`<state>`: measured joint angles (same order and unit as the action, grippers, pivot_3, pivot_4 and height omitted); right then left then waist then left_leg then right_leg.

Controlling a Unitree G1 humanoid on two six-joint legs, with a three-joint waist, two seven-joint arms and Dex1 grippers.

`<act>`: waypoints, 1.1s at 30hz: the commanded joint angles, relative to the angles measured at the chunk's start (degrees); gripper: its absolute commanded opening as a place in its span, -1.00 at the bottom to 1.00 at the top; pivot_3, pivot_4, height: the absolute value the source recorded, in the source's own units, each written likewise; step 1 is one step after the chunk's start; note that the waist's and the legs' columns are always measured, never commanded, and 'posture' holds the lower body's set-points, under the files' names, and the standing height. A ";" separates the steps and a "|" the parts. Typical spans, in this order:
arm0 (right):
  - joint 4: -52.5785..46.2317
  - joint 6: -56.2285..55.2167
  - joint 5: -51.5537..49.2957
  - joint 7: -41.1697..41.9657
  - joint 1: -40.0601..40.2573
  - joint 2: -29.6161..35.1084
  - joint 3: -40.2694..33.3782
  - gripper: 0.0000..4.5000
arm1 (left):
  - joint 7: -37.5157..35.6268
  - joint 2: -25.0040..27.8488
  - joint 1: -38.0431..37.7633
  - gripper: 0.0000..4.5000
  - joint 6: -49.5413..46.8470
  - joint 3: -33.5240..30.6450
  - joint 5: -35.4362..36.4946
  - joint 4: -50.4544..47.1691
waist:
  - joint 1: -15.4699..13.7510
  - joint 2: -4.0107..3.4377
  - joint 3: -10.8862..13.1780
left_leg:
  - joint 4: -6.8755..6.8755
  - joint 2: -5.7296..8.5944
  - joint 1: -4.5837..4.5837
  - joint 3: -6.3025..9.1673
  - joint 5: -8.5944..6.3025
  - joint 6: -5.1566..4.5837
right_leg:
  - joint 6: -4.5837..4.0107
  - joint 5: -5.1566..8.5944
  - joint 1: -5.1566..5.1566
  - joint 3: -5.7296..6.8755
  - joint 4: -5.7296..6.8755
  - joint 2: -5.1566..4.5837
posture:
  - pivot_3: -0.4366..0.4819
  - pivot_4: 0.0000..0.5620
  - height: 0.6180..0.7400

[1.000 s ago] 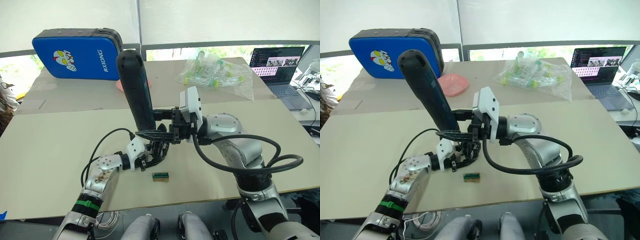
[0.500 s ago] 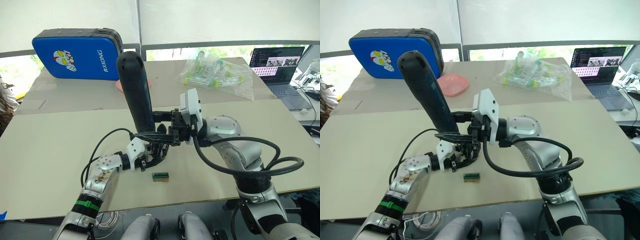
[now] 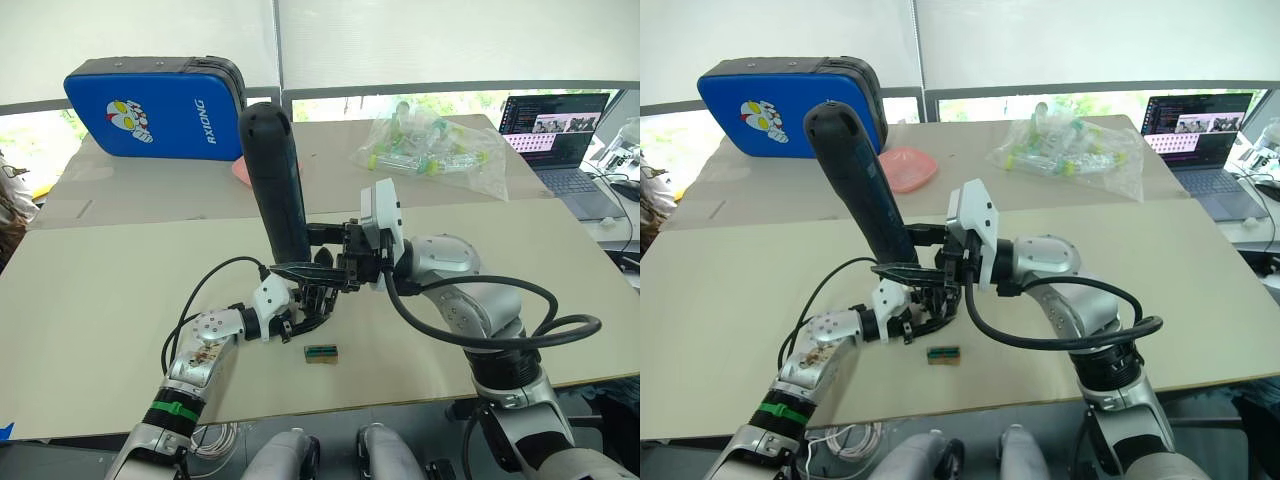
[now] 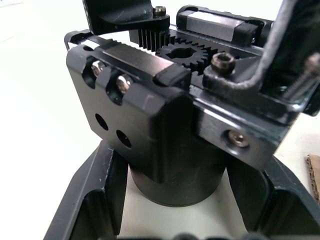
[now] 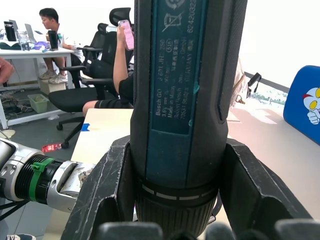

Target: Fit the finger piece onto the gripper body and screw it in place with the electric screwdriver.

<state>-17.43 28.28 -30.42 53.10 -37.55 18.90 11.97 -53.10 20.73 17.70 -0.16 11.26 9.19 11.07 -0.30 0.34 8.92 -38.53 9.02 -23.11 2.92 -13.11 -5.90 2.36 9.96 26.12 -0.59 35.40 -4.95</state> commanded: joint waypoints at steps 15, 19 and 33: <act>0.72 -1.37 -0.24 -1.20 -0.25 -0.89 -1.06 -0.14 | -0.69 0.71 -2.34 0.03 -2.87 1.70 -1.10 1.27 | -0.01 0.00 -0.05 | 0.15 0.01 0.12 0.00 0.01 0.01 | 0.00 0.00 -0.06 -0.01 -0.06 0.00 | -0.05 -0.47 1.00; 0.64 -1.21 -0.39 -1.44 0.01 -1.13 -1.07 -0.14 | -0.67 0.70 -2.46 0.03 -2.95 1.73 -1.10 1.16 | -0.02 0.00 -0.06 | 0.16 0.01 0.14 -0.01 0.00 0.01 | 0.00 0.00 -0.06 0.00 -0.06 0.01 | -0.05 -0.47 1.00; 2.42 -2.10 1.25 -1.69 1.46 -2.49 0.34 -0.14 | -0.92 0.63 -2.31 0.03 -3.25 1.83 -1.07 1.31 | -0.02 -0.02 -0.20 | 0.20 0.02 0.19 0.00 0.01 0.01 | 0.00 0.00 -0.08 0.00 -0.06 0.03 | -0.05 -0.47 1.00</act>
<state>-15.09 27.41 -29.83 51.62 -36.77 16.62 12.03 -53.03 20.75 17.36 -1.22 11.17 9.19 10.59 -0.32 0.32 8.72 -38.32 9.04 -22.90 2.91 -13.10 -5.89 2.36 9.96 26.03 -0.60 35.34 -4.90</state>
